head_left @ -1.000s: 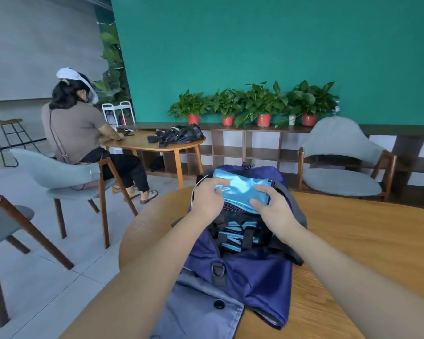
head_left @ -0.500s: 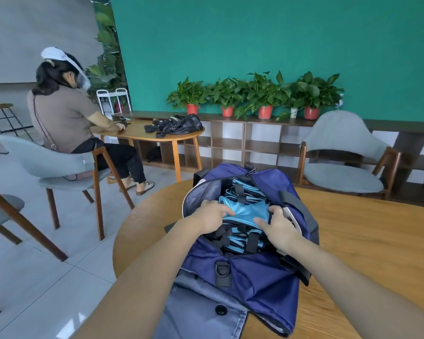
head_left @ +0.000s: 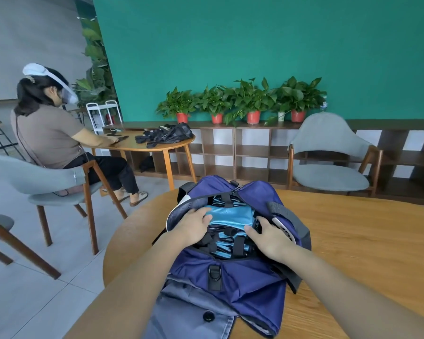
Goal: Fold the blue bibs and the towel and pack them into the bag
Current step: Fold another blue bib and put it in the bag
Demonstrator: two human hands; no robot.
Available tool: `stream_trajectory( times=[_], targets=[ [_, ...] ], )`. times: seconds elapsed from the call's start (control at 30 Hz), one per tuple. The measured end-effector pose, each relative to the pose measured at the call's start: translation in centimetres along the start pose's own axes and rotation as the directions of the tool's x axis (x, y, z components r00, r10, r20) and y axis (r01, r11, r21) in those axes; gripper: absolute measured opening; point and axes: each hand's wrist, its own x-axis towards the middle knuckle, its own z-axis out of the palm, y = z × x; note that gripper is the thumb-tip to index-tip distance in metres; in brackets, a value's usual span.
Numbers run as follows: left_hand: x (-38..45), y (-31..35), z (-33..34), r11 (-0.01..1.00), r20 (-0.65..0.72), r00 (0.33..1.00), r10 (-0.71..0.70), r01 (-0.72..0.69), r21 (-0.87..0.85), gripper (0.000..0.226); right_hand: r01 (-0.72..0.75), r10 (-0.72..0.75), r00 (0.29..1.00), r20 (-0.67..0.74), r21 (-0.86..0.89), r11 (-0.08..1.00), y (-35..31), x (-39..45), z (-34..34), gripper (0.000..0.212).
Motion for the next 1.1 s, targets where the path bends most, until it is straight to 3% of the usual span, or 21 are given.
stream_trajectory(
  times=[0.07,0.2,0.53,0.67,0.77,0.9,1.0,1.1],
  targets=[
    [-0.5,0.2,-1.0,0.998,-0.078,0.996,-0.042,0.038,-0.049,0.044,0.001,-0.001,0.998,-0.069,-0.001,1.0,-0.1,-0.2,-0.3,0.084],
    [-1.6,0.8,-4.1,0.996,-0.163,0.982,-0.093,0.089,-0.033,0.04,-0.002,-0.009,0.975,-0.221,-0.051,0.999,-1.2,-0.4,-3.0,0.074],
    [-2.9,5.9,-15.3,0.973,-0.262,0.961,0.095,-0.034,0.229,0.031,0.1,-0.143,0.901,-0.41,-0.125,0.987,-9.0,-1.6,-12.7,0.066],
    [-3.1,7.2,-18.3,0.972,-0.357,0.926,0.126,-0.042,0.233,0.043,0.164,-0.206,0.858,-0.471,-0.129,0.978,-11.6,-2.4,-15.0,0.07],
    [-4.0,7.7,-18.4,0.976,-0.386,0.912,0.135,-0.054,0.213,0.044,0.164,-0.197,0.891,-0.41,-0.115,0.98,-11.3,-3.0,-14.6,0.081],
    [-5.0,6.8,-14.0,0.987,-0.362,0.928,0.087,-0.032,0.155,0.043,0.154,-0.165,0.975,-0.148,-0.089,0.984,-8.0,-3.3,-11.1,0.088],
    [-5.7,5.0,-9.4,0.986,-0.214,0.977,0.017,0.019,0.167,0.078,0.189,-0.193,0.981,-0.025,-0.129,0.974,-5.6,-4.3,-8.4,0.075],
    [-6.7,4.1,-7.2,0.974,-0.193,0.981,0.011,0.034,0.226,0.097,0.218,-0.22,0.975,-0.004,-0.134,0.967,-4.3,-5.6,-7.4,0.083]
  ],
)
